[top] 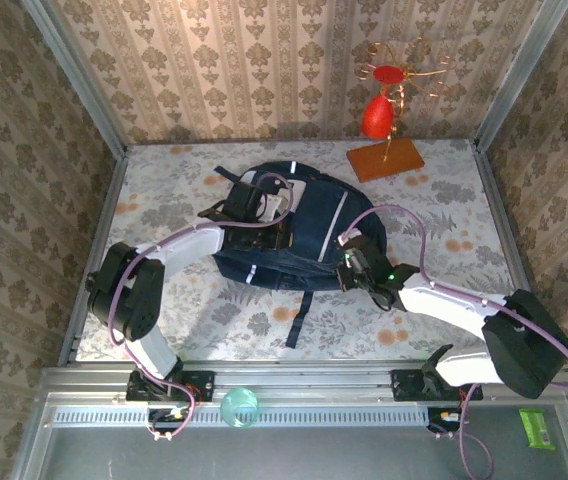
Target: Pack the student bag
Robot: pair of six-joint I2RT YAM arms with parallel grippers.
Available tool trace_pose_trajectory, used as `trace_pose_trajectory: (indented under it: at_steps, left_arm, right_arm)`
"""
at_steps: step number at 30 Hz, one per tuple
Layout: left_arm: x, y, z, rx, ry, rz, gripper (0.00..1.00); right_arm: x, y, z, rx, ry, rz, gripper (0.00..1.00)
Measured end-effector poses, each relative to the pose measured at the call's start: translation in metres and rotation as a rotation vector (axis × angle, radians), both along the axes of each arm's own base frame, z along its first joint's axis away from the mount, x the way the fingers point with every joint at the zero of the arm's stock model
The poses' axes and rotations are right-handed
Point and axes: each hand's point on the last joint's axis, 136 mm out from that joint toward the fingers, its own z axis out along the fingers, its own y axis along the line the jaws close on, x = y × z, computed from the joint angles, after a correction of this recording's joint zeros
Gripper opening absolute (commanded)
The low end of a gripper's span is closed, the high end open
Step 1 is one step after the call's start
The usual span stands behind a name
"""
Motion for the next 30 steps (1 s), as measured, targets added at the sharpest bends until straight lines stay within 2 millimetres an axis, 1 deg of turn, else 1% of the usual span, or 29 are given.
trace_pose_trajectory:
  at_steps: [1,2,3,4,5,7,9,11,12,15,17,19,22,24,27,30]
  left_arm:
    - [0.0,0.0,0.0,0.002,0.0,0.0,0.0]
    - [0.001,0.001,0.0,0.004,-0.002,-0.002,0.04]
    - [0.001,0.002,0.0,0.007,-0.005,-0.003,0.12]
    - [0.002,0.003,0.0,0.016,-0.013,-0.008,0.24]
    - [0.002,0.005,0.0,0.028,-0.016,-0.007,0.33]
    - [0.005,0.009,0.001,0.042,-0.03,-0.004,0.42]
    - [0.007,0.012,0.006,0.047,-0.054,0.003,0.49]
    - [0.008,0.016,0.018,0.044,-0.123,0.004,0.6]
    - [0.007,0.019,0.024,0.04,-0.156,0.005,0.64]
    - [-0.004,0.025,0.051,0.025,-0.324,-0.012,0.66]
    - [-0.02,0.019,0.069,0.017,-0.473,-0.078,0.66]
    - [-0.039,0.004,0.079,0.018,-0.619,-0.187,0.67]
    - [-0.068,-0.021,0.076,0.043,-0.781,-0.379,0.68]
    - [-0.08,-0.034,0.069,0.078,-0.867,-0.496,0.68]
    - [-0.088,-0.047,0.054,0.14,-0.939,-0.626,0.67]
    - [-0.086,-0.061,0.041,0.196,-0.978,-0.713,0.62]
  right_arm:
    - [-0.001,0.0,0.002,0.018,-0.006,0.005,0.0]
    - [-0.003,0.001,0.004,0.038,-0.01,0.012,0.0]
    - [-0.005,0.002,0.007,0.058,-0.014,0.022,0.0]
    - [-0.007,0.004,0.011,0.084,-0.018,0.036,0.0]
    - [-0.009,0.007,0.015,0.111,-0.024,0.052,0.0]
    - [-0.013,0.014,0.024,0.159,-0.028,0.085,0.0]
    - [-0.017,0.02,0.03,0.198,-0.027,0.115,0.0]
    - [-0.022,0.026,0.036,0.235,-0.02,0.147,0.0]
    - [-0.024,0.028,0.037,0.248,-0.017,0.155,0.0]
    - [-0.029,0.034,0.043,0.287,-0.006,0.18,0.0]
    - [-0.031,0.036,0.046,0.306,-0.002,0.193,0.0]
    - [-0.033,0.038,0.047,0.315,0.008,0.203,0.0]
    - [-0.035,0.041,0.049,0.33,0.023,0.211,0.0]
    - [-0.036,0.042,0.05,0.341,0.028,0.213,0.0]
    - [-0.037,0.043,0.05,0.349,0.035,0.214,0.0]
    - [-0.037,0.044,0.05,0.353,0.038,0.214,0.0]
